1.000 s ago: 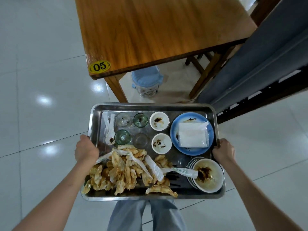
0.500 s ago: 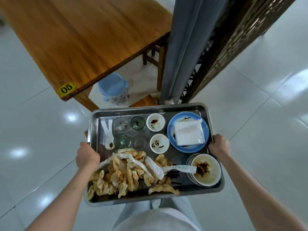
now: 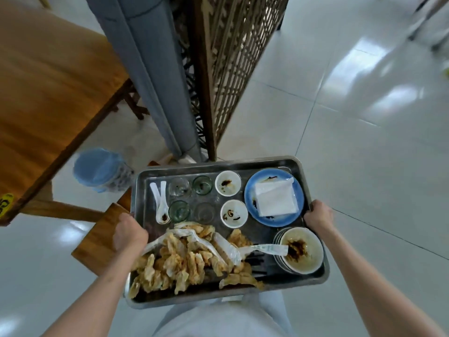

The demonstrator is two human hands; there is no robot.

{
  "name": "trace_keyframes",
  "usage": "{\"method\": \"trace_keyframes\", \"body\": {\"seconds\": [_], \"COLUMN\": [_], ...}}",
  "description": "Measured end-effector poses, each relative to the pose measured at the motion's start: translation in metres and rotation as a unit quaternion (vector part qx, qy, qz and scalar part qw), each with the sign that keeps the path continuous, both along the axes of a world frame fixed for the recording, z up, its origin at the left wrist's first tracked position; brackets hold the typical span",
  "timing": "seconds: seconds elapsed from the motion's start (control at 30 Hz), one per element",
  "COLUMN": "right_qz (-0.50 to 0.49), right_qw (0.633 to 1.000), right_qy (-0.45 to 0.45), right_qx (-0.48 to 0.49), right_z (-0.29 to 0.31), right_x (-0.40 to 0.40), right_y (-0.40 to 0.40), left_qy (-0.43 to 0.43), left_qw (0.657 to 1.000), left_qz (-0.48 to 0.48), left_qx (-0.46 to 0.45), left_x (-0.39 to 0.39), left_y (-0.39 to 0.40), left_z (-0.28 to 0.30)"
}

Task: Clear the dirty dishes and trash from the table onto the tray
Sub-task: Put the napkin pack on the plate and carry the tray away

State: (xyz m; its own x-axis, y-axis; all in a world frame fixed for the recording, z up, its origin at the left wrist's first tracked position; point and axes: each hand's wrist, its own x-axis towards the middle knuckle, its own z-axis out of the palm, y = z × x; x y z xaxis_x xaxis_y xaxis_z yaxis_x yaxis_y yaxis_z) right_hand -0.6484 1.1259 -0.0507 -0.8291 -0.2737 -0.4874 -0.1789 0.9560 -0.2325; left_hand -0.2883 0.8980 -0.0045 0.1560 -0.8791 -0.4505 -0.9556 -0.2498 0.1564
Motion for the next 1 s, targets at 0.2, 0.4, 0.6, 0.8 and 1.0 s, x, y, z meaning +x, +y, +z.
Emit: {"method": "trace_keyframes", "body": {"seconds": [0.2, 0.4, 0.6, 0.8, 1.0], "right_qz": [-0.05, -0.073, -0.091, -0.123, -0.135], "right_qw": [0.999, 0.997, 0.996, 0.992, 0.991], "right_qy": [-0.009, -0.016, -0.008, -0.003, 0.001], "right_qx": [-0.01, -0.034, -0.019, -0.011, 0.008], "right_z": [0.013, 0.024, 0.025, 0.024, 0.021], "right_x": [-0.086, -0.187, -0.284, -0.372, -0.468], "right_y": [0.05, 0.086, 0.109, 0.109, 0.084], "left_qy": [0.001, -0.013, -0.015, -0.006, -0.001], "left_qw": [0.999, 0.998, 0.995, 0.993, 0.99], "left_qz": [-0.052, -0.063, -0.095, -0.117, -0.14], "left_qx": [-0.006, -0.004, -0.006, -0.018, -0.022], "left_x": [-0.106, -0.225, -0.333, -0.436, -0.556], "left_y": [0.019, 0.037, 0.04, 0.02, -0.025], "left_z": [-0.003, -0.002, 0.001, 0.003, 0.003]}}
